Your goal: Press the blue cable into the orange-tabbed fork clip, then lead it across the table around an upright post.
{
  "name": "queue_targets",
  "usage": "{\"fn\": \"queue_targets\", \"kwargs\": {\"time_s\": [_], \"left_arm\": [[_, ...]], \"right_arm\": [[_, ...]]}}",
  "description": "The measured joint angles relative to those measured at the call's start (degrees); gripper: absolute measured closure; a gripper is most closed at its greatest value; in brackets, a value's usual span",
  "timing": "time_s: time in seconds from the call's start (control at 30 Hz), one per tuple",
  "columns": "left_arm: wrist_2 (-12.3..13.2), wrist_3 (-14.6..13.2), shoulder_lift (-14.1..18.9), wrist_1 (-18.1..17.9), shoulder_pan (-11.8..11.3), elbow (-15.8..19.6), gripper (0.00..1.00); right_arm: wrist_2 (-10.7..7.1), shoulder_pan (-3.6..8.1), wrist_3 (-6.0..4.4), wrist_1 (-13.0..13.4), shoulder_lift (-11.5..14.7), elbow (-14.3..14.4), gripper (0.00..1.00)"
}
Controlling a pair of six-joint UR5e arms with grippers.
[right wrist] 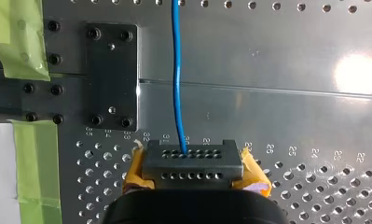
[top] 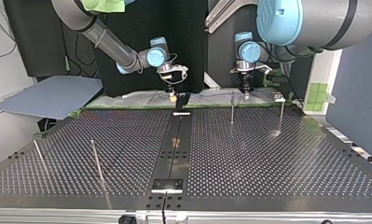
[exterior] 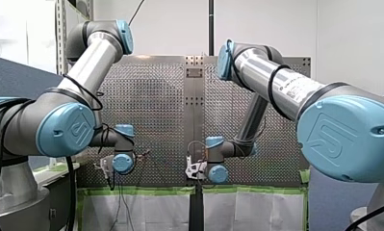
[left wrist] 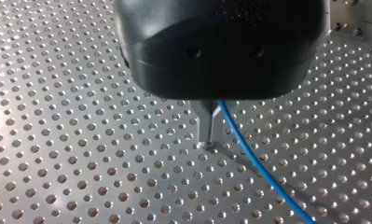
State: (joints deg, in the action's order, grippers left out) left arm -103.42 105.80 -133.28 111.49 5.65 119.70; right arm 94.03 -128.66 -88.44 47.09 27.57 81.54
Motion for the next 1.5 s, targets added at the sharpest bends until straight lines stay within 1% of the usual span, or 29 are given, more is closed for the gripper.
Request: {"fn": "queue_targets", "kwargs": {"time_s": [0.3,0.6,0.77,0.93,1.13,1.23,1.5], "left_arm": [[0.09,0.48,-0.17,-0.54,-0.07,-0.15,1.00],[0.66,0.83,-3.89,0.46,-0.19,-2.74,1.00],[0.79,2.19,-4.34,0.69,-0.36,-3.67,1.00],[0.81,2.67,-4.36,0.75,-0.49,-4.23,1.00],[0.81,2.74,-4.38,0.81,-0.54,-4.47,1.00],[0.81,2.74,-4.38,1.22,-0.67,-4.65,1.00],[0.81,2.70,-4.38,4.02,-1.07,-6.58,1.00]], "right_arm": [[-0.06,0.19,0.00,0.11,-0.23,0.00,1.00],[-0.08,0.40,0.09,0.04,-0.60,0.00,1.00],[-0.08,0.54,0.16,0.05,-0.69,-0.01,1.00],[-0.13,0.74,0.18,-0.08,-0.70,-0.12,1.00],[-0.15,0.85,0.18,-0.54,-0.71,-0.96,1.00],[-0.16,1.01,0.18,-1.29,-0.71,-1.67,1.00],[-0.16,2.06,0.06,-2.72,-0.76,-3.39,1.00]]}}
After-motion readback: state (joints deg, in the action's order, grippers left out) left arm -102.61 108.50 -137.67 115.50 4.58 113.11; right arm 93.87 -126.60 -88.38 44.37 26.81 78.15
